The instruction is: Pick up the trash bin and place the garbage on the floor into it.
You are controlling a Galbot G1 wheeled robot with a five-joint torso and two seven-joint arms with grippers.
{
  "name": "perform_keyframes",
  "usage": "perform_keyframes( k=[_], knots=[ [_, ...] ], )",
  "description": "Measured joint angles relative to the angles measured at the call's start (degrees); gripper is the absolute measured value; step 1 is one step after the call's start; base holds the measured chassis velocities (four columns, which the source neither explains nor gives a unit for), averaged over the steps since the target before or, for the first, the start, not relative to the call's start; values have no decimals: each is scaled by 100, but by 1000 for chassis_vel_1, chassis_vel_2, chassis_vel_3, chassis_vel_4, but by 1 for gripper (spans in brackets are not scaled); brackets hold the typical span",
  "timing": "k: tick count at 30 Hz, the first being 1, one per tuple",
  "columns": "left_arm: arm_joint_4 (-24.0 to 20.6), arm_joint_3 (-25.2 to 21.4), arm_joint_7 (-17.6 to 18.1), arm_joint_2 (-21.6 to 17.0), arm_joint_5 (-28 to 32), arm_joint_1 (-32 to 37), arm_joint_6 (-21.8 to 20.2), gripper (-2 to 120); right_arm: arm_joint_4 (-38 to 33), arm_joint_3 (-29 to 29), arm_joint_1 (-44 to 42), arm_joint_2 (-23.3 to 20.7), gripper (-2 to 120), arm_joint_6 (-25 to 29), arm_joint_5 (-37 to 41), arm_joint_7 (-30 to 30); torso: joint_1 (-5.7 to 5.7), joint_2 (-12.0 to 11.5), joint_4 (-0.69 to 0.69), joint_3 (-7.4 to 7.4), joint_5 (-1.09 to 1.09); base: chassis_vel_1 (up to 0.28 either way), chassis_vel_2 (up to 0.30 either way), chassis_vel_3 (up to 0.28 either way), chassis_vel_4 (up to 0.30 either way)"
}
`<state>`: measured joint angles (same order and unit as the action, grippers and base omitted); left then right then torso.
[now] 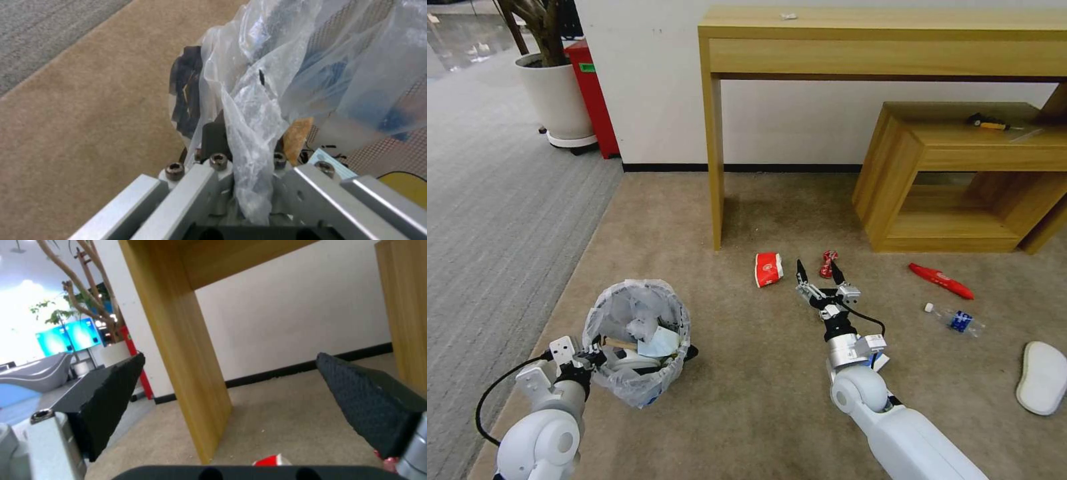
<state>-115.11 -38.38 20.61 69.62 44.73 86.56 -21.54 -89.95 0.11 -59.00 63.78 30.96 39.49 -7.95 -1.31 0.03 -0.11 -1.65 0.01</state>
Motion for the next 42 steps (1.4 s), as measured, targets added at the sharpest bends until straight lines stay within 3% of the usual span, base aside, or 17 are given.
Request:
perform_keyframes(
  k=[22,26,28,30,32,36,42],
  knots=[
    [-1,87,-2,68,-70,22,0,0,36,-86,-314,-66,99,186,-20,-4,0,0,-1,0,2,-151,-149,144,148],
    [-1,106,-5,84,-102,35,0,0,-103,-253,-435,-401,100,36,183,-208,0,0,0,0,0,-8,-14,21,5],
    [10,100,-21,118,-133,34,0,0,-238,-392,-520,-822,100,-264,681,-266,0,0,1,0,0,27,23,-12,-6],
    [14,94,-27,125,-133,34,0,0,-256,-410,-528,-890,100,-308,787,-278,0,0,1,0,1,0,0,0,0],
    [37,67,-54,132,-138,33,18,0,-257,-495,-615,-1269,100,-369,1098,-193,0,0,0,0,0,0,0,0,0],
    [83,48,-60,168,-144,4,23,0,-161,-581,-736,-1623,100,-317,1230,-148,0,0,-1,0,1,0,0,0,0],
    [110,44,-65,311,-216,-7,30,0,21,-774,-752,-1790,100,-204,1352,-172,0,0,0,0,1,0,0,0,0]
  ],
)
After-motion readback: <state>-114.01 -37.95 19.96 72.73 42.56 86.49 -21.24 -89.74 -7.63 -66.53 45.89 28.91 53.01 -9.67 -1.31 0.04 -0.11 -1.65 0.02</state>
